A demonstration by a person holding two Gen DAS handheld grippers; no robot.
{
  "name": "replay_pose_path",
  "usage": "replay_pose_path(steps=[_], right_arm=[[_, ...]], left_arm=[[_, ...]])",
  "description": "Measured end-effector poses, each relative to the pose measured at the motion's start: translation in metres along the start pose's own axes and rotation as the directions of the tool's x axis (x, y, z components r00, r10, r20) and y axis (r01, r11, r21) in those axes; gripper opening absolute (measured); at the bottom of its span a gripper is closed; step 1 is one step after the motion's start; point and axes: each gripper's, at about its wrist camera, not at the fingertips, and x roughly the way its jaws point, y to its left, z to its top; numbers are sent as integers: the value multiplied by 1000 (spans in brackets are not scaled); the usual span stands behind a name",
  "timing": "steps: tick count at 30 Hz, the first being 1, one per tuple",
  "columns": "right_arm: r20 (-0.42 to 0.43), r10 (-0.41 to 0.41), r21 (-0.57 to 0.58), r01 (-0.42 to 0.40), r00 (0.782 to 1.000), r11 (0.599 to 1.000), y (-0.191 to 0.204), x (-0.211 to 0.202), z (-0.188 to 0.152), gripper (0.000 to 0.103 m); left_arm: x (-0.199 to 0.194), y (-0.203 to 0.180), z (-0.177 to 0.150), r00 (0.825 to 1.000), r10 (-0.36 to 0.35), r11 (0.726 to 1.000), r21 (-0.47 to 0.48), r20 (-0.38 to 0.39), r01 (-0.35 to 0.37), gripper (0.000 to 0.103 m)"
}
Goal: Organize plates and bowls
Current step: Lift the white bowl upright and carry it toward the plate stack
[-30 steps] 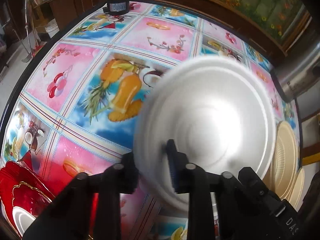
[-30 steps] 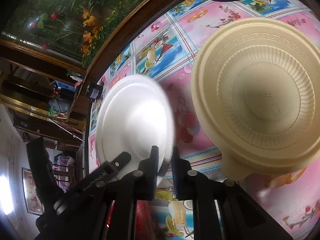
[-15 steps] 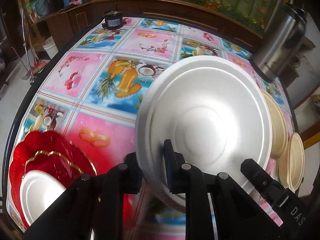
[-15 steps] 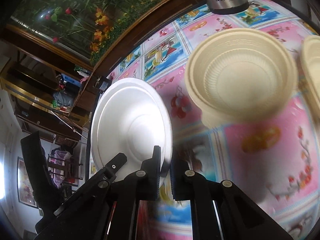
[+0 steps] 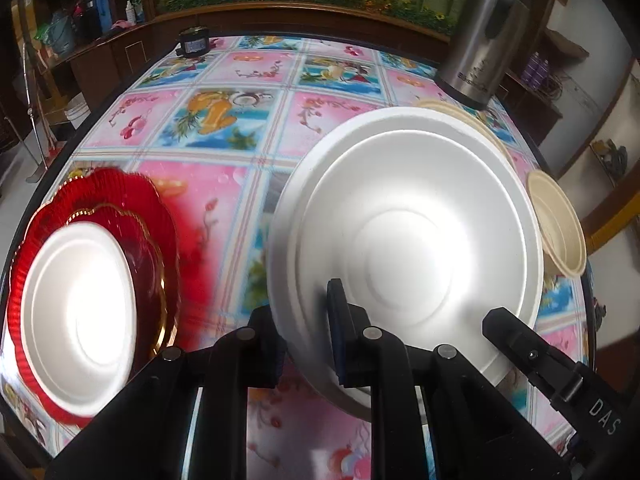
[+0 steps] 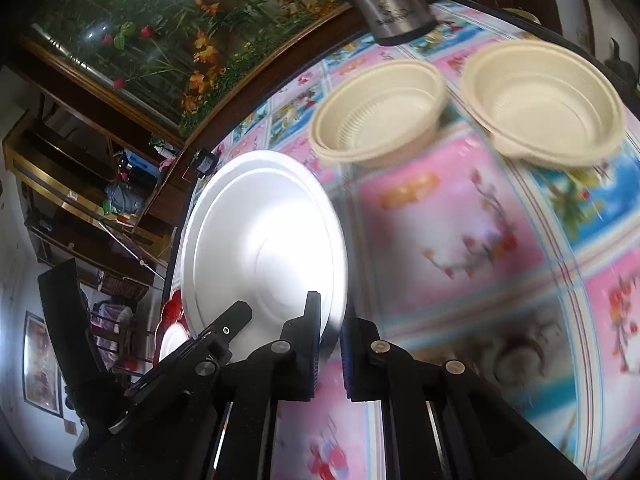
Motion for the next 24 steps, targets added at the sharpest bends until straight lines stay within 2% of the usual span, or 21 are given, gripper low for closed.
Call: replay_pose_path(steps=[11,24], right_arm=[[20,-24,-11,25,999,1000,-21,-23,-36,9],[37,-33,-39,34,999,999,-15,-29,-52,9]], left_arm=[[-13,-8,-39,1000,-7,999,42,31,5,16],[-33,-3,-57,996,-7,998,55,85,2,16]])
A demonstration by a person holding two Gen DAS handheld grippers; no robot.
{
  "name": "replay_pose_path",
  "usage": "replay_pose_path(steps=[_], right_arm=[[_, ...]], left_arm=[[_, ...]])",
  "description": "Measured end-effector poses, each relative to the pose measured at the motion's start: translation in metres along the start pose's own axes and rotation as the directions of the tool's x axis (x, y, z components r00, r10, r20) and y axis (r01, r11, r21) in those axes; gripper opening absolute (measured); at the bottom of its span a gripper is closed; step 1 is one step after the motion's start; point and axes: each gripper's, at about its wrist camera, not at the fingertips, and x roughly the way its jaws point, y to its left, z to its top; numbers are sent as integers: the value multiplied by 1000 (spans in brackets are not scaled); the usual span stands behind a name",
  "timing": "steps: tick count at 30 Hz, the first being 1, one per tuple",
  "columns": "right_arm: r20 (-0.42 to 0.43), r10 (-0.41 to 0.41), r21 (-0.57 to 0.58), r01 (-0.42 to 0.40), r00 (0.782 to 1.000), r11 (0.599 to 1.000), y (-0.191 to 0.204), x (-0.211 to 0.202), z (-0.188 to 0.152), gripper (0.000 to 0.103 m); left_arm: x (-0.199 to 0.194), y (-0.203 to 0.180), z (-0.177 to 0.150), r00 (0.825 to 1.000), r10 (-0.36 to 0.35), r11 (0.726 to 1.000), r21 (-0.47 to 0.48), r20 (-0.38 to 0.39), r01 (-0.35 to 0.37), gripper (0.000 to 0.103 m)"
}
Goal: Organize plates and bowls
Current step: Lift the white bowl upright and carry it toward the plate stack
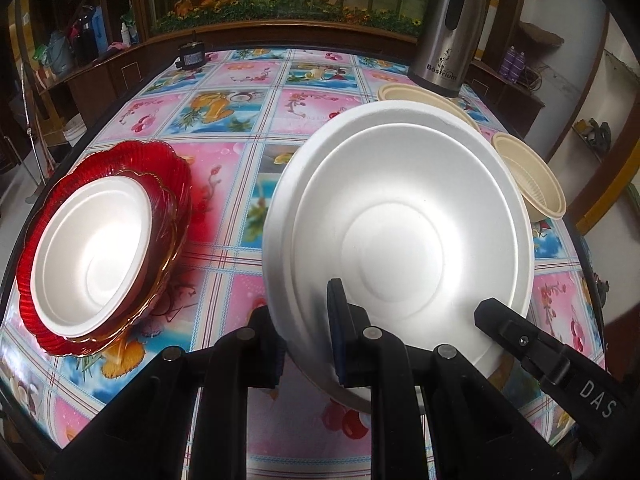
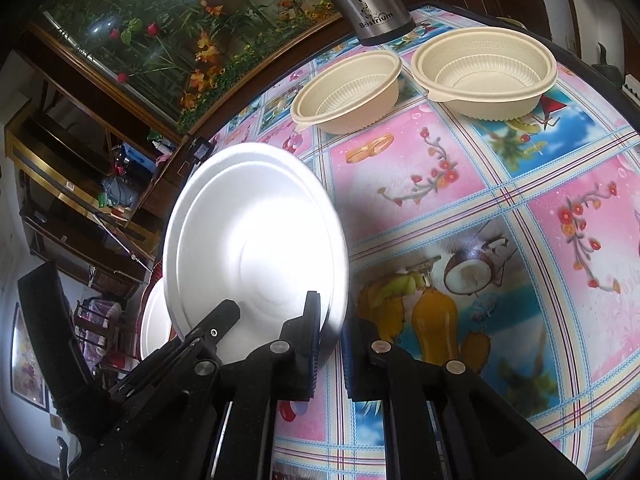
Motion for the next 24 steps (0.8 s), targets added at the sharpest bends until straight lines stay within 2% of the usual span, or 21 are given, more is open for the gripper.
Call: replay_pose_path(steps=[24], right_arm=[[13,13,-71,-12,1000,997,14,-4,-8,9]], left_arm=[[-18,21,-16,999,-17,999,-40,28,18,16]])
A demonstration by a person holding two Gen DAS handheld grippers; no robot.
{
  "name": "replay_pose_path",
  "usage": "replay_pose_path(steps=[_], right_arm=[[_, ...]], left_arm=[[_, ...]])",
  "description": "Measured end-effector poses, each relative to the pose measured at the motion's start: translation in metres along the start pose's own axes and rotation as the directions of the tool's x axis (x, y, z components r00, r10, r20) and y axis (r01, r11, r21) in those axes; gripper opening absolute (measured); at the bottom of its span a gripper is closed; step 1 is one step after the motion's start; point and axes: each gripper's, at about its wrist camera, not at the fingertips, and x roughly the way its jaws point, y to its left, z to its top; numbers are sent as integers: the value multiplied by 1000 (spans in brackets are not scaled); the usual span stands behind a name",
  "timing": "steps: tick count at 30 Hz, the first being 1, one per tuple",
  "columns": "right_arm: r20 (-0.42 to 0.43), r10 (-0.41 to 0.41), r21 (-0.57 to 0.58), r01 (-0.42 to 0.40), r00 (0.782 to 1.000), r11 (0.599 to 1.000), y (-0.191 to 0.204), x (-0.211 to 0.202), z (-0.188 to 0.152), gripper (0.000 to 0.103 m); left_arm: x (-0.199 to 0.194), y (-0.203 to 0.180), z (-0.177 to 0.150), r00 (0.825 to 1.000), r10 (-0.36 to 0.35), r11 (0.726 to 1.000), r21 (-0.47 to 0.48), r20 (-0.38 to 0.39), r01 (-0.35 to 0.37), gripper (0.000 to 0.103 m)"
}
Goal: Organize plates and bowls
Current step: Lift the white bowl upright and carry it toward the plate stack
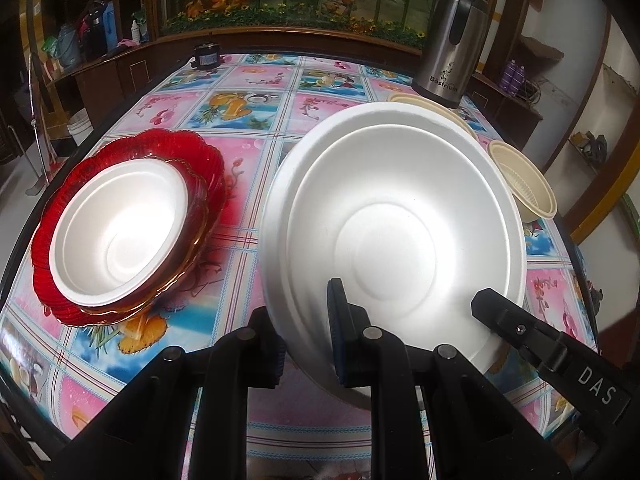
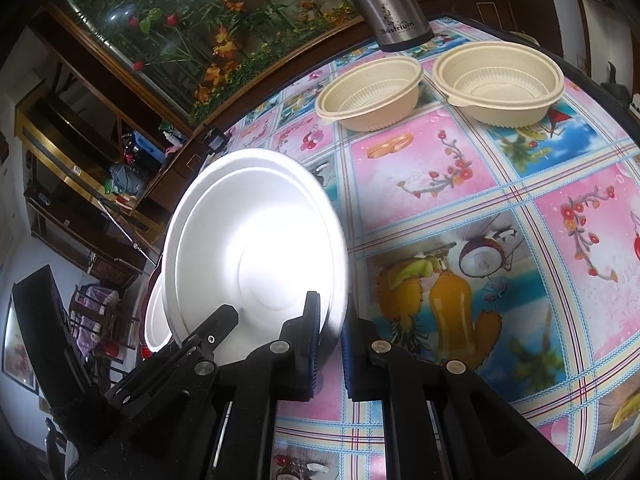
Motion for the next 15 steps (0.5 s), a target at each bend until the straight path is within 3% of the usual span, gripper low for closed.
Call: replay_pose_path(steps=[15], right_arm=[[0,27,-67,-27,1000,997,26,1,-3,9]], left_arm=[[-16,25,3,1000,0,999,-54,31,2,16]])
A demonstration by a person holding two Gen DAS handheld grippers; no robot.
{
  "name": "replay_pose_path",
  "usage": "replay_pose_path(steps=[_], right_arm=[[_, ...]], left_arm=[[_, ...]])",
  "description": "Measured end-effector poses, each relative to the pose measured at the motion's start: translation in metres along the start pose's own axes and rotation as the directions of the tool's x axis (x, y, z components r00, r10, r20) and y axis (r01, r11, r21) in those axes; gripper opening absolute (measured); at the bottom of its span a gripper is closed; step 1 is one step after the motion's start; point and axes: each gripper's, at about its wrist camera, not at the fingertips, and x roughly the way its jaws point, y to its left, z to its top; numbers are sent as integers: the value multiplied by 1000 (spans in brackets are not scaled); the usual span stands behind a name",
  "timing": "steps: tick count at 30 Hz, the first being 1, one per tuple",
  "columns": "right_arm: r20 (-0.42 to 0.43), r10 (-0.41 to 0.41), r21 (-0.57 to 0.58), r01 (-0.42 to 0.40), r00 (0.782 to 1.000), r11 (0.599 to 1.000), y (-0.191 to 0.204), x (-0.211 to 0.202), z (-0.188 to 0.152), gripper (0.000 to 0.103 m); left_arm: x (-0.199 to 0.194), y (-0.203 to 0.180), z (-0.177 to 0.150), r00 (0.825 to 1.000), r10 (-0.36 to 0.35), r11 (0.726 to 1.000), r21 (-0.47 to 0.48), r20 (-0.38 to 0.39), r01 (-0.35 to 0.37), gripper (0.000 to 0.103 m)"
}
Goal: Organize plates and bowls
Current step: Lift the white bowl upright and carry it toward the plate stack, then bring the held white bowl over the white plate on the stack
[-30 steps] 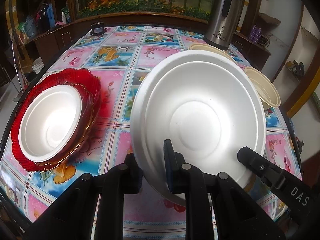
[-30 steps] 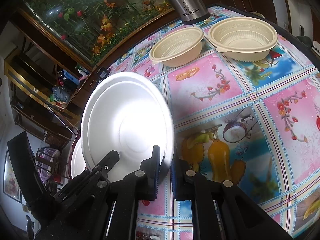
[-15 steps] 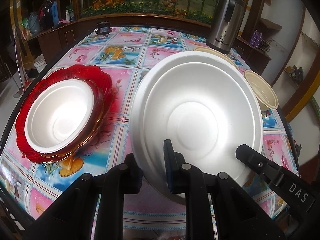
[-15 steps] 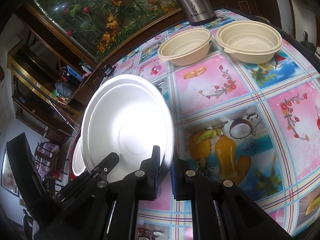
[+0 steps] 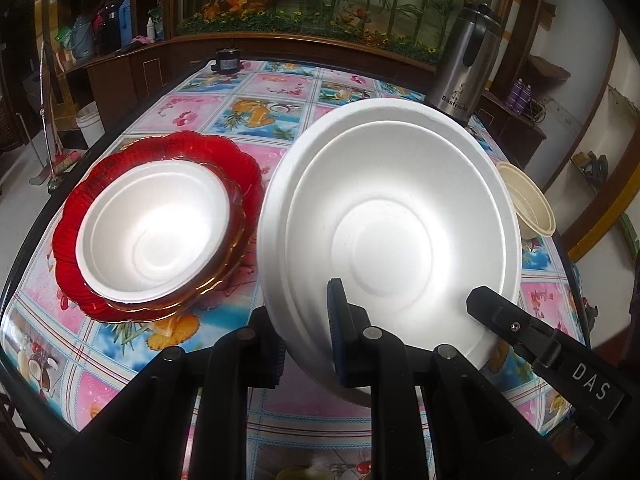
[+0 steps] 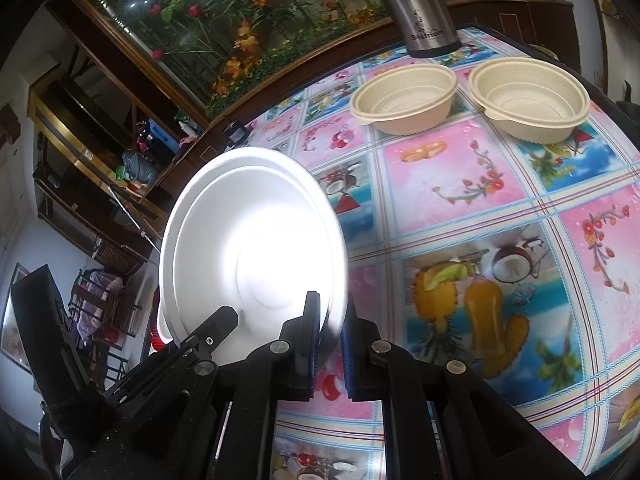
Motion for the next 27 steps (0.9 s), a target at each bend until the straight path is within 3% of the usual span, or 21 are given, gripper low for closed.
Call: replay_pose_path(steps=[27], right_arm=[[-63,87,-134,-94,994,987,79,28,9,9]], left_arm=[[-24,67,13,994,95,988,-130,53,-87,16]])
